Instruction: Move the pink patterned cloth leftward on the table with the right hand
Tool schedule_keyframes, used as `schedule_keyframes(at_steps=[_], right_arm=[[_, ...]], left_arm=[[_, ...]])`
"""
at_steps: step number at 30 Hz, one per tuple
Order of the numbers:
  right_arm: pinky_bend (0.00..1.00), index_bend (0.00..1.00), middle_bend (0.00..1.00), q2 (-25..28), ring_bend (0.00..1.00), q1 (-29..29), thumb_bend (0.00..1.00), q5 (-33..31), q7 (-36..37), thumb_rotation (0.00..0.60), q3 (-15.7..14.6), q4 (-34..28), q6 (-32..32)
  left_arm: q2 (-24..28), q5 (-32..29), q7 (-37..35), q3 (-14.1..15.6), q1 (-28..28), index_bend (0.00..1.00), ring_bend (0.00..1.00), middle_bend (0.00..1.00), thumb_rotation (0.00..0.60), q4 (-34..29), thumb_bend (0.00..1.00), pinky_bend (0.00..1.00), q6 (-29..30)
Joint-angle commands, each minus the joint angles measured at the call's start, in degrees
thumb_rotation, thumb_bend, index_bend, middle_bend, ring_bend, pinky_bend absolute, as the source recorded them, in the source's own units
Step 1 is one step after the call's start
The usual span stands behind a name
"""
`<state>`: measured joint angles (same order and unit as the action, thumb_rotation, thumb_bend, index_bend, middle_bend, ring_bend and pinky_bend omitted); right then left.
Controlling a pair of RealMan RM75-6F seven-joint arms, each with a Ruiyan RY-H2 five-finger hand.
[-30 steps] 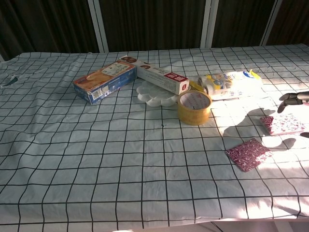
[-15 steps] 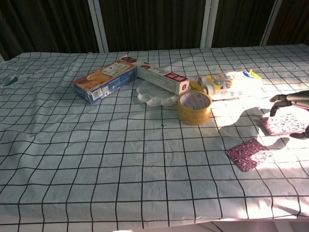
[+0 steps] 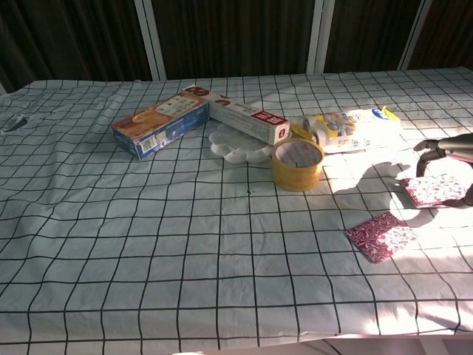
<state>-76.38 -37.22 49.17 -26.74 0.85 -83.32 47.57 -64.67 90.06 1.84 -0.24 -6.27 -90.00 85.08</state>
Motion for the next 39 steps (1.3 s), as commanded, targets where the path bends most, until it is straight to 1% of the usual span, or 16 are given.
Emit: schedule_keyframes(at_steps=[1, 3, 7, 10, 13, 17, 19, 23, 26, 28, 29, 30, 31, 32, 37, 39], right_arm=[[0.00, 0.42, 0.00, 0.96, 0.00, 0.46, 0.27, 1.20, 0.28, 0.600, 0.01, -1.60, 1.33], [0.00, 0.43, 0.00, 1.96, 0.00, 1.08, 0.27, 2.92, 0.48, 0.600, -0.20, -3.35, 2.93], [0.00, 0.43, 0.00, 4.79, 0.00, 3.01, 0.27, 8.11, 0.70, 0.600, -1.66, -8.01, 6.67], [0.00, 0.43, 0.00, 7.02, 0.00, 4.90, 0.27, 12.59, 0.32, 0.600, -3.83, -11.64, 9.26], [0.00, 0.43, 0.00, 8.32, 0.00, 7.49, 0.27, 17.97, -0.38, 0.600, -7.09, -13.53, 11.94], [0.00, 0.42, 0.00, 7.85, 0.00, 9.62, 0.27, 21.32, -1.29, 0.600, -9.38, -12.67, 13.28], [0.00, 0.42, 0.00, 7.07, 0.00, 10.23, 0.27, 21.90, -1.89, 0.600, -9.71, -11.51, 13.51], [0.00, 0.41, 0.00, 5.23, 0.00, 10.84, 0.27, 21.63, -2.60, 0.600, -9.36, -9.09, 12.86], [0.00, 0.35, 0.00, 4.91, 0.00, 10.92, 0.27, 21.56, -2.75, 0.600, -9.23, -8.64, 12.62], [0.00, 0.23, 0.00, 4.73, 0.00, 10.99, 0.27, 21.47, -2.95, 0.600, -9.16, -8.34, 12.36], [0.00, 0.13, 0.00, 4.68, 0.00, 11.03, 0.27, 21.36, -3.12, 0.600, -9.12, -8.22, 12.13], [0.00, 0.05, 0.00, 4.72, 0.00, 11.10, 0.27, 21.33, -3.21, 0.600, -9.05, -8.24, 11.93], [0.00, 0.02, 0.00, 5.06, 0.00, 11.22, 0.27, 21.59, -3.01, 0.600, -9.04, -8.51, 11.92], [0.00, 0.00, 0.00, 5.77, 0.00, 11.58, 0.27, 22.23, -2.61, 0.600, -9.09, -9.12, 12.62], [0.00, 0.00, 0.00, 9.07, 0.00, 13.62, 0.27, 26.47, 0.76, 0.600, -9.82, -12.15, 15.82], [0.00, 0.00, 0.00, 10.65, 0.00, 15.34, 0.27, 29.38, 2.93, 0.600, -10.06, -13.67, 19.36]], left_arm=[[0.01, -0.03, -0.04, -0.04, -0.04, 0.00, 0.00, 0.00, 0.600, 0.04, 0.36, 0.01, -0.04], [-0.01, -0.09, -0.01, -0.07, -0.02, 0.00, 0.00, 0.00, 0.600, 0.03, 0.36, 0.01, -0.01], [-0.01, -0.15, 0.06, -0.07, 0.01, 0.00, 0.00, 0.00, 0.600, -0.06, 0.36, 0.01, 0.01], [-0.03, -0.21, 0.18, -0.08, 0.04, 0.00, 0.00, 0.00, 0.600, -0.13, 0.36, 0.01, 0.03], [-0.07, -0.13, 0.36, -0.02, 0.06, 0.00, 0.00, 0.00, 0.600, -0.24, 0.36, 0.01, 0.05], [-0.14, -0.10, 0.57, -0.02, -0.03, 0.00, 0.00, 0.00, 0.600, -0.29, 0.36, 0.01, -0.09], [-0.14, -0.04, 0.62, -0.01, -0.12, 0.00, 0.00, 0.00, 0.600, -0.32, 0.36, 0.01, -0.20], [-0.15, 0.14, 0.66, 0.04, -0.18, 0.00, 0.00, 0.00, 0.600, -0.33, 0.36, 0.01, -0.22], [-0.13, 0.18, 0.61, 0.06, -0.17, 0.00, 0.00, 0.00, 0.600, -0.33, 0.36, 0.01, -0.18], [-0.11, 0.18, 0.56, 0.06, -0.16, 0.00, 0.00, 0.00, 0.600, -0.32, 0.36, 0.01, -0.15], [-0.09, 0.17, 0.53, 0.05, -0.15, 0.00, 0.00, 0.00, 0.600, -0.32, 0.36, 0.01, -0.14], [-0.07, 0.12, 0.49, 0.03, -0.19, 0.00, 0.00, 0.00, 0.600, -0.30, 0.36, 0.01, -0.20], [-0.07, 0.07, 0.49, 0.01, -0.20, 0.00, 0.00, 0.00, 0.600, -0.26, 0.36, 0.01, -0.23], [-0.08, 0.01, 0.44, -0.02, -0.20, 0.00, 0.00, 0.00, 0.600, -0.21, 0.36, 0.01, -0.23], [-0.08, 0.19, 0.41, 0.06, -0.07, 0.00, 0.00, 0.00, 0.600, -0.19, 0.36, 0.01, 0.06], [-0.07, 0.36, 0.47, 0.17, 0.11, 0.00, 0.00, 0.00, 0.600, -0.20, 0.36, 0.01, 0.35]])
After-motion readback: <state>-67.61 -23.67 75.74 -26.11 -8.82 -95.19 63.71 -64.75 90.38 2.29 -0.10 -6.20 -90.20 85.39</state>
